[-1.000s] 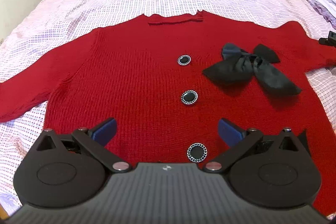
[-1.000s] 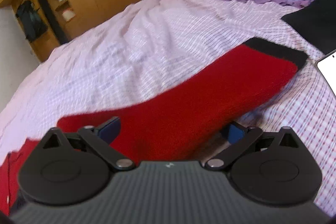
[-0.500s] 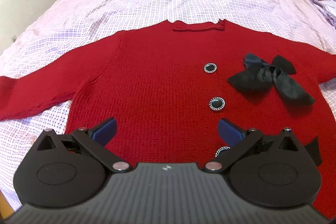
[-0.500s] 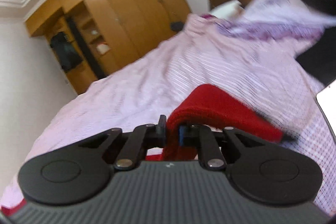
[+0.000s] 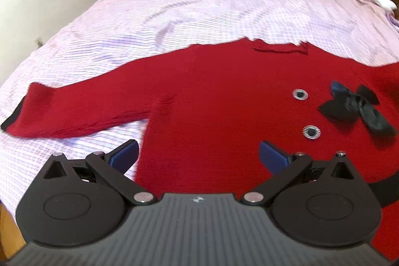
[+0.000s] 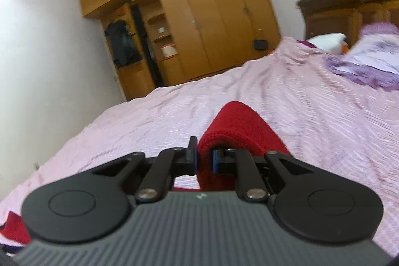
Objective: Fold small clothes
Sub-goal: 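Lift the sleeve with the right gripper and lay it across the cardigan body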
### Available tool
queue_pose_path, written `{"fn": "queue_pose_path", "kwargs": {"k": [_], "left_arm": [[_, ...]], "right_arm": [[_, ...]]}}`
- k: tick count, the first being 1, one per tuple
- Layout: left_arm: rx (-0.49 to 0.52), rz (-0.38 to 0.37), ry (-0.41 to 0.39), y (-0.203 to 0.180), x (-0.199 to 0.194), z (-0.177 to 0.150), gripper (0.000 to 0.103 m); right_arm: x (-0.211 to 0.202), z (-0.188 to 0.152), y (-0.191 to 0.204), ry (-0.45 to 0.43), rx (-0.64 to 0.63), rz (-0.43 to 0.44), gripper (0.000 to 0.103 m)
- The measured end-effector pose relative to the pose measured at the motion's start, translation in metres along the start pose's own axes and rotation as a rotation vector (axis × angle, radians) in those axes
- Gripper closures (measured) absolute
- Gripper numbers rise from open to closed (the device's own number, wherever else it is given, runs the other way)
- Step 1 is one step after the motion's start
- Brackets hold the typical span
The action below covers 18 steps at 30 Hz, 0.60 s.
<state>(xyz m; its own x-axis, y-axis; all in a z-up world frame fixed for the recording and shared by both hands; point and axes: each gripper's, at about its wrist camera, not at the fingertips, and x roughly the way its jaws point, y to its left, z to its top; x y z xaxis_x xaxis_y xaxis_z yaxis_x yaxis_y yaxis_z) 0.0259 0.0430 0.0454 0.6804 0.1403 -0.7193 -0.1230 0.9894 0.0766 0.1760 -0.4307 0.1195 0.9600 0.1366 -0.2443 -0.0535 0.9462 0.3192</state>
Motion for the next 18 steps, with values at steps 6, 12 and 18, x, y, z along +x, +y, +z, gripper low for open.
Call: {"fn": "queue_pose_path", "kwargs": {"k": [6, 12, 18], "left_arm": [[-0.072, 0.014, -0.002, 0.037, -0.002, -0.006, 0.000], [-0.100, 0.015, 0.019, 0.059, 0.005, -0.015, 0.000], [-0.136, 0.008, 0.044, 0.072, 0.013, -0.022, 0.000]], "right_arm": [[0.026, -0.026, 0.066, 0.054, -0.055, 0.081, 0.089], [0.058, -0.086, 0.122, 0.222, -0.127, 0.140, 0.089], [0.074, -0.135, 0.140, 0.358, -0.085, 0.151, 0.086]]}}
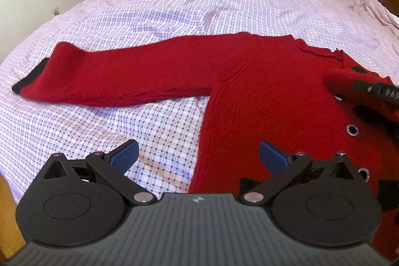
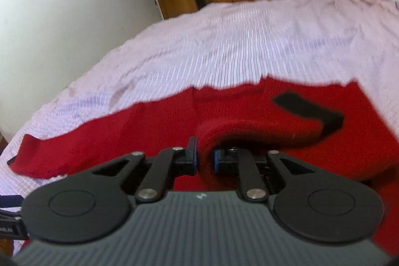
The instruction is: Fold small clothes
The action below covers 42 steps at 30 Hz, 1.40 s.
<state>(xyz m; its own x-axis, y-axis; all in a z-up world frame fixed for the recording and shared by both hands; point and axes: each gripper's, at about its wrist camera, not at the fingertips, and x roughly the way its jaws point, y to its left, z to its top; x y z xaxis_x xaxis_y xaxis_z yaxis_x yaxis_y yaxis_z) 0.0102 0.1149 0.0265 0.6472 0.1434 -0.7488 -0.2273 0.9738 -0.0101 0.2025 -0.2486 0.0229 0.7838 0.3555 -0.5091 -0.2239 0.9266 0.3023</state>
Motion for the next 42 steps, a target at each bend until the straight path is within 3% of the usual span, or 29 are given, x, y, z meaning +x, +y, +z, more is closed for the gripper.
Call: {"fn": "queue_pose_path", "kwargs": {"k": [1, 6, 10, 17, 24, 35, 38, 42], "left_arm": [[0.000, -0.001, 0.001, 0.001, 0.001, 0.000, 0.000], [0.007, -0.008, -0.001, -0.001, 0.002, 0.000, 0.000], [0.013, -0.015, -0.001, -0.006, 0.003, 0.003, 0.000], [0.067, -0.052, -0.031, -0.030, -0.005, 0.014, 0.000], [0.174, -0.117, -0.083, -0.076, -0.017, 0.032, 0.000], [0.344, -0.184, -0.098, -0.165, -0.015, 0.033, 0.000], [0.373, -0.208, -0.103, -0.185, -0.007, 0.032, 0.000], [0.459, -0.193, -0.139, -0.218, 0.005, 0.028, 0.011]], "right_arm": [[0.001, -0.003, 0.000, 0.012, 0.007, -0.002, 0.085], [-0.001, -0.018, 0.002, 0.076, 0.034, 0.029, 0.054], [-0.015, -0.019, 0.003, 0.089, 0.019, 0.045, 0.042], [-0.075, -0.008, -0.015, 0.107, 0.083, 0.060, 0.041], [-0.119, 0.008, -0.053, 0.062, 0.099, -0.022, 0.040], [-0.110, -0.022, -0.104, 0.037, 0.217, -0.153, 0.038], [-0.106, -0.029, -0.117, 0.024, 0.259, -0.148, 0.038], [-0.099, -0.036, -0.127, 0.001, 0.278, -0.127, 0.039]]}}
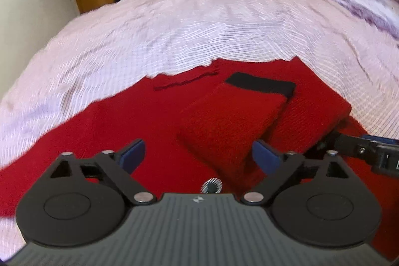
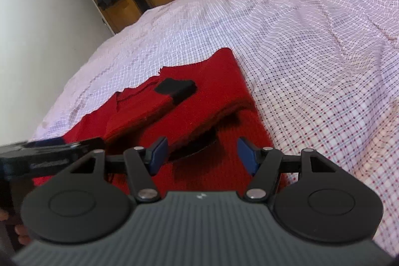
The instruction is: Fold small clothes
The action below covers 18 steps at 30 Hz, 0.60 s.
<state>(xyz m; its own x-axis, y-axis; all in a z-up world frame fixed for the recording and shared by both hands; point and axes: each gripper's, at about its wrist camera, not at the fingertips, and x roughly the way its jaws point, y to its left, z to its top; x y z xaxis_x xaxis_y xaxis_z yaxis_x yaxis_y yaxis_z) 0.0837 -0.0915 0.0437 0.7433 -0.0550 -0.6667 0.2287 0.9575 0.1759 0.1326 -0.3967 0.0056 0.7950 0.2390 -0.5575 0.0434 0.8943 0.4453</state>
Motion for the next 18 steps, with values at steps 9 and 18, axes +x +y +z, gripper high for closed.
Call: {"fn": "queue_pose_path", "kwargs": {"k": [9, 18], "left_arm": [[0.186, -0.038, -0.029, -0.058, 0.041, 0.016, 0.016], [0.138, -0.102, -0.025, -0.060, 0.076, 0.030, 0.086]], "right_arm": [[0.009, -0.007, -0.010, -0.007, 0.009, 0.011, 0.040], [0.012, -0.010, -0.018, -0.012, 0.039, 0.031, 0.040]]}}
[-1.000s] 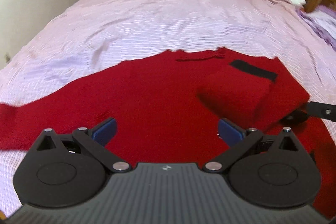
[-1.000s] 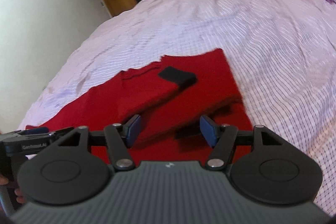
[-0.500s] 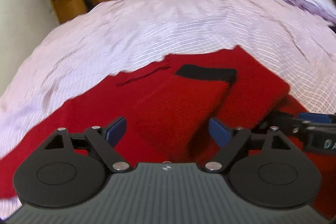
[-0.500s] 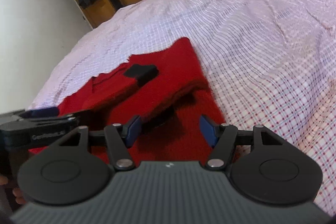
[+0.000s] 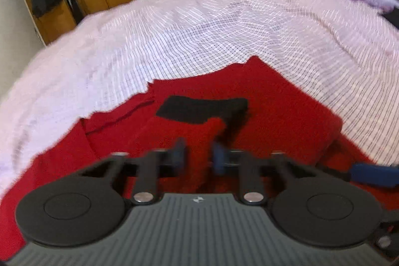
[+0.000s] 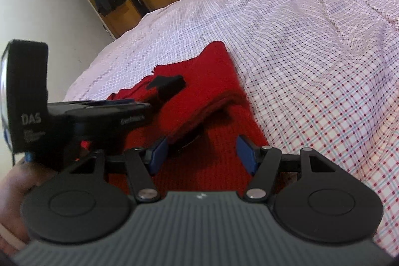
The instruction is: Fold small clothes
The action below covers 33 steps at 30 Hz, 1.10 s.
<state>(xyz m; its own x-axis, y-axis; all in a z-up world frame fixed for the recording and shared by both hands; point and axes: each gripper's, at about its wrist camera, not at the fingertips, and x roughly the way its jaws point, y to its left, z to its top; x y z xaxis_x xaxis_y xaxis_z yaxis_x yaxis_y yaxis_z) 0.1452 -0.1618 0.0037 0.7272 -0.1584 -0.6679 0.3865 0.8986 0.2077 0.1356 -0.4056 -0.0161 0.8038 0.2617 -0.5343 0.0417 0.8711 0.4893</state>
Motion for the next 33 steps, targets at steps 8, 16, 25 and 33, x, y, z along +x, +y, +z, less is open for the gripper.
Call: {"fn": "queue_pose_path", "kwargs": {"k": [8, 16, 25, 33], "left_arm": [[-0.201, 0.084, -0.105, 0.056, -0.049, -0.007, 0.088], [-0.360, 0.240, -0.068, 0.116, -0.093, -0.067, 0.087], [-0.517, 0.124, 0.084, 0.145, -0.106, -0.127, 0.059], [-0.529, 0.146, 0.028, 0.164, -0.132, -0.139, 0.051]], "right_arm": [[0.000, -0.001, 0.001, -0.002, 0.000, -0.002, 0.040], [0.000, -0.001, 0.006, 0.001, -0.008, -0.026, 0.040], [-0.002, -0.004, 0.010, 0.012, -0.024, -0.049, 0.040], [-0.003, -0.003, 0.017, 0.024, -0.042, -0.072, 0.040]]}}
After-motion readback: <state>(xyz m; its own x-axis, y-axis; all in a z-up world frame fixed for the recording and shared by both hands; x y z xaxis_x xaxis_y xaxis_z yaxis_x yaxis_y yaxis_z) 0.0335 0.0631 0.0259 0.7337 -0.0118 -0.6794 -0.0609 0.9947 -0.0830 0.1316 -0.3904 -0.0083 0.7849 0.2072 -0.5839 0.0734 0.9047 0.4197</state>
